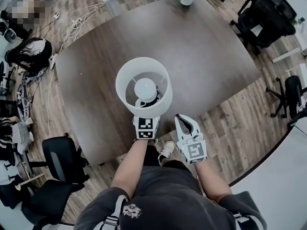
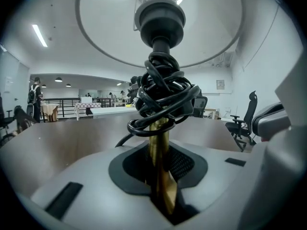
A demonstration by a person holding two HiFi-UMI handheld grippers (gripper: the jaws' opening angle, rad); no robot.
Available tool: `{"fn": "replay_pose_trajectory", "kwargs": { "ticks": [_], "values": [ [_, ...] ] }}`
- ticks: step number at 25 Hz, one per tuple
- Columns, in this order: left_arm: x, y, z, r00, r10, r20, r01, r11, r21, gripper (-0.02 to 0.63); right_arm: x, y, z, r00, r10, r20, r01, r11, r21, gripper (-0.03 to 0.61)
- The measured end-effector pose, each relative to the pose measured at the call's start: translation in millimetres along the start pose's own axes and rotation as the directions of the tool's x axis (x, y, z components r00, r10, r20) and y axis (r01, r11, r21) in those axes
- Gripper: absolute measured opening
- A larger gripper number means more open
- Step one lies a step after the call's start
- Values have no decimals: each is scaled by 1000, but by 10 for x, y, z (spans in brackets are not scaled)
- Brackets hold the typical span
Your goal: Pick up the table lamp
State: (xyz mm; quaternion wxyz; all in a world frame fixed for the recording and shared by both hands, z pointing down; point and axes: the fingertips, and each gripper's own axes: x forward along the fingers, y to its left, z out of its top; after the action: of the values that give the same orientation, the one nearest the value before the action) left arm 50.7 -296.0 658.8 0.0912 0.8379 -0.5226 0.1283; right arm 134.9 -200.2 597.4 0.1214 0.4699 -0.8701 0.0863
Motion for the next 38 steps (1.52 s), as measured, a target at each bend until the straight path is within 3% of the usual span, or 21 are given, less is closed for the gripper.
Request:
{"fn": "replay_pose_trajectory", "kwargs": {
  "ticks": [13, 30, 38],
  "values": [
    [-53, 13, 316, 993, 21, 119, -26, 999, 37, 58, -26, -65, -19, 999, -31, -21, 30, 999, -26, 28],
    [-246, 48, 289, 991, 15, 136, -24, 997, 67, 57, -73, -64, -47, 998, -50, 23, 51, 998, -25, 28],
    [-421, 3, 624, 988, -10, 155, -4, 996, 94, 57, -61, 7, 136, 997, -49, 53, 50, 998, -25, 28]
  ]
}}
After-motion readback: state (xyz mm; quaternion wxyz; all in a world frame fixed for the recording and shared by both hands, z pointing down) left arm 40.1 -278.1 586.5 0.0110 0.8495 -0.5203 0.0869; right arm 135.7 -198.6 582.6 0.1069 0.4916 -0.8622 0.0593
